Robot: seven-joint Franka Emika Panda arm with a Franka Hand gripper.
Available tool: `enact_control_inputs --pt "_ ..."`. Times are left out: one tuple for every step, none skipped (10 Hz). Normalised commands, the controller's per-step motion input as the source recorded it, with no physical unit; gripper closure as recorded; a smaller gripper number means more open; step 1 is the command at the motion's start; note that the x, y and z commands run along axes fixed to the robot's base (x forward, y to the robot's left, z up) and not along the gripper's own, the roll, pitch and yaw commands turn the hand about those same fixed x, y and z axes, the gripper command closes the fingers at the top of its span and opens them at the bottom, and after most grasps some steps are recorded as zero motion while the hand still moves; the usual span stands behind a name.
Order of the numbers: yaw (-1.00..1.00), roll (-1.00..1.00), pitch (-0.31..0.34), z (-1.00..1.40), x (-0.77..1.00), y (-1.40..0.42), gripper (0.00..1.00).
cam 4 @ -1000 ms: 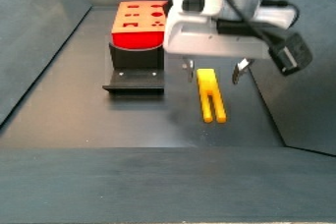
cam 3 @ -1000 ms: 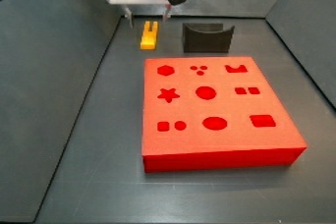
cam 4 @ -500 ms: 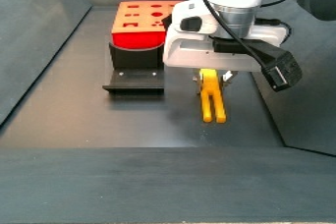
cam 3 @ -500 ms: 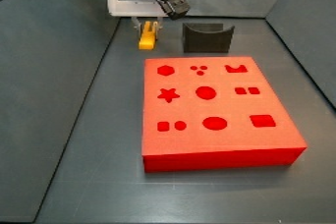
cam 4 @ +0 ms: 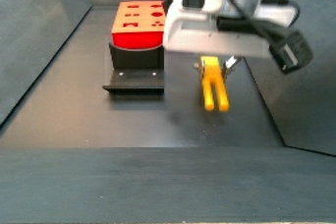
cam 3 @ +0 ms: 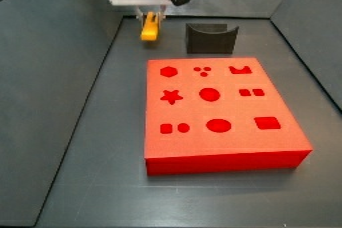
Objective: Pick up the square-circle object. Move up. Rotate the square-circle object. Place the square-circle object on the fixture. Regrasp the square-circle object. Move to above the board. Insert the square-circle object.
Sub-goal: Move up, then place the square-circle object on the fixture.
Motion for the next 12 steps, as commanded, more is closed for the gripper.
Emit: enact_control_inputs --pt "0.0 -0.01 0.048 0.2 -0.01 0.0 1.0" --pt "0.0 0.0 0.0 1.0 0.0 0.0 1.0" --pt "0.0 0.0 0.007 1.0 0.0 0.0 1.0" --pt "0.0 -0.01 0.019 1.0 -0.01 0.0 1.0" --pt "0.0 -0.01 0.022 1.0 -0.01 0.0 1.0" --pt "0.0 -0.01 0.029 1.0 -0.01 0.0 1.0" --pt "0.0 -0.01 0.033 1.0 -0.02 0.0 1.0" --pt "0.0 -0.01 0.033 1.0 -0.02 -0.01 1.0" --pt "0.0 -0.01 0.037 0.96 -0.02 -0.01 1.0" --pt "0.0 -0.01 0.039 0.79 -0.02 -0.01 1.0" --pt "0.01 -0.02 0.042 0.68 -0.01 0.0 1.0" --pt "0.01 -0.02 0.057 0.44 0.0 0.0 1.0"
